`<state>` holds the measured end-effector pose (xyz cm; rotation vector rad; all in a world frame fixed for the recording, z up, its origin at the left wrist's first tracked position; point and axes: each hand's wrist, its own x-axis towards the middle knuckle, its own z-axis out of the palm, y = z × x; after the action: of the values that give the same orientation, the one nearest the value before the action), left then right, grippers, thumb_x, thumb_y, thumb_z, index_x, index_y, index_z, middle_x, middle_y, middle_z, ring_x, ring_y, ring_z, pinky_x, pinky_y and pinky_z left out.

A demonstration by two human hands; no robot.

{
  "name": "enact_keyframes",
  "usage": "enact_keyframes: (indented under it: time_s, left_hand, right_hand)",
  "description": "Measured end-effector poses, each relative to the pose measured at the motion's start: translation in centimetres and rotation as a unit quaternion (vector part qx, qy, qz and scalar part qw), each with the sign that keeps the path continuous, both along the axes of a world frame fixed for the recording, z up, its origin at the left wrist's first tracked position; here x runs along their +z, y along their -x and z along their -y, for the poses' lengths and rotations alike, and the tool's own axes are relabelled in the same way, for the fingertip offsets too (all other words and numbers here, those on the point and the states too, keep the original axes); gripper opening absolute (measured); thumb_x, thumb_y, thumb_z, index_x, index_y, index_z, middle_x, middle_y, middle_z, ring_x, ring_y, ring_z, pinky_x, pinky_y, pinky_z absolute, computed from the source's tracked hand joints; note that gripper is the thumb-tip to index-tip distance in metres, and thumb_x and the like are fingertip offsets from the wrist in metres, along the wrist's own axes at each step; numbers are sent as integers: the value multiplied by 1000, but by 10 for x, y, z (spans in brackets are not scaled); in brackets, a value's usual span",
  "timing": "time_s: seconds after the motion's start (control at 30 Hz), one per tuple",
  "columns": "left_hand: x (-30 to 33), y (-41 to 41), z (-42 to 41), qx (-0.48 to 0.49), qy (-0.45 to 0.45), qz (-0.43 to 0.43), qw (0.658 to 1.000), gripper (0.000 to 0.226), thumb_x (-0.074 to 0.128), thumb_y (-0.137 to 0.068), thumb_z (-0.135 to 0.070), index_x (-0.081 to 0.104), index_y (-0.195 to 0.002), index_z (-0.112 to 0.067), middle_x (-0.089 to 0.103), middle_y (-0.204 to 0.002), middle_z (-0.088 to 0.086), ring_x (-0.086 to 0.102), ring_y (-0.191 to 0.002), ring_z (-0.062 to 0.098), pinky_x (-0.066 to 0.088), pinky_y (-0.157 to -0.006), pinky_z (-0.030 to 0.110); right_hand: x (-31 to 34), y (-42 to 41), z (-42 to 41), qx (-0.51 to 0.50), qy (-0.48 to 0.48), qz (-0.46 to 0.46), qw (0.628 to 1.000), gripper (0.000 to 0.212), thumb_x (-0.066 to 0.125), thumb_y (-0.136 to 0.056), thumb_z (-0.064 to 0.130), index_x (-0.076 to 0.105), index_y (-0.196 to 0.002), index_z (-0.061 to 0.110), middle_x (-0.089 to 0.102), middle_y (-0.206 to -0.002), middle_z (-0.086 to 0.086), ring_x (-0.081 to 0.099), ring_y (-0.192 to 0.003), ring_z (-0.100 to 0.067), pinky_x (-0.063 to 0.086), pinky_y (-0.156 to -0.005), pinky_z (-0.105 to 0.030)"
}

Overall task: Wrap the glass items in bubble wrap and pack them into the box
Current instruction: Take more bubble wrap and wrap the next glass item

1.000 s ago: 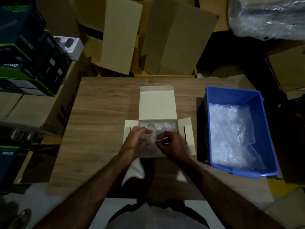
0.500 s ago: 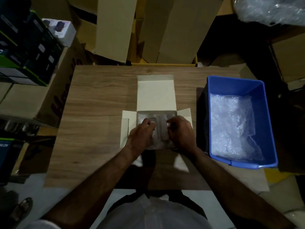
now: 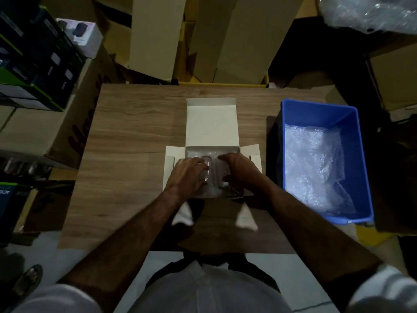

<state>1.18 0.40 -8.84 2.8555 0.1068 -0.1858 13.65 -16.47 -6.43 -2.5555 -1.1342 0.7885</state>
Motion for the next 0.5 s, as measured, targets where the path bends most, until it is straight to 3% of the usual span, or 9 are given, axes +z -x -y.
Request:
enact_keyframes:
  time_s: [0.07, 0.2, 0.3, 0.37, 0.5]
  left_hand:
    - [-2, 1, 1, -6, -7, 10, 1000, 44, 82, -71, -32, 74, -112, -17, 73, -111, 5, 70, -94, 27, 54, -87, 43]
    - [-8, 17, -4, -23, -31, 27, 999, 55, 59, -84, -51, 67, -129, -20, 66, -133, -2, 59, -126, 13, 32, -118, 49]
    - [-1, 24, -5, -12, 1, 66, 998, 51, 59, -90, -49, 69, -127, -16, 66, -134, -3, 56, -129, 9, 31, -120, 46]
    - [5, 23, -4, -9, 19, 70, 997, 49, 60, -94, -44, 65, -131, -14, 65, -136, 1, 57, -129, 14, 25, -122, 41]
    - [8, 19, 1, -17, 2, 73, 997, 39, 67, -93, -31, 64, -131, -19, 69, -125, 3, 65, -112, 23, 24, -116, 39]
  right_hand:
    - [0, 1, 3, 9, -10, -10, 1000, 77, 83, -79, 12, 49, -148, 13, 54, -146, -11, 49, -135, -26, 39, -109, -33]
    - [-2, 5, 5, 17, -22, -10, 1000, 82, 83, -78, 8, 44, -151, 12, 47, -152, -12, 45, -139, -27, 39, -111, -33]
    - [-2, 14, 13, 19, -29, 16, 999, 82, 78, -83, 10, 37, -154, 10, 35, -158, -17, 36, -145, -31, 41, -113, -40]
    - [-1, 22, 19, 9, -45, 39, 998, 77, 75, -86, 12, 37, -153, 9, 31, -159, -18, 33, -146, -32, 42, -112, -42]
    - [6, 30, 27, -14, -78, 77, 994, 63, 68, -92, 17, 42, -150, 12, 35, -157, -15, 39, -142, -31, 48, -104, -38]
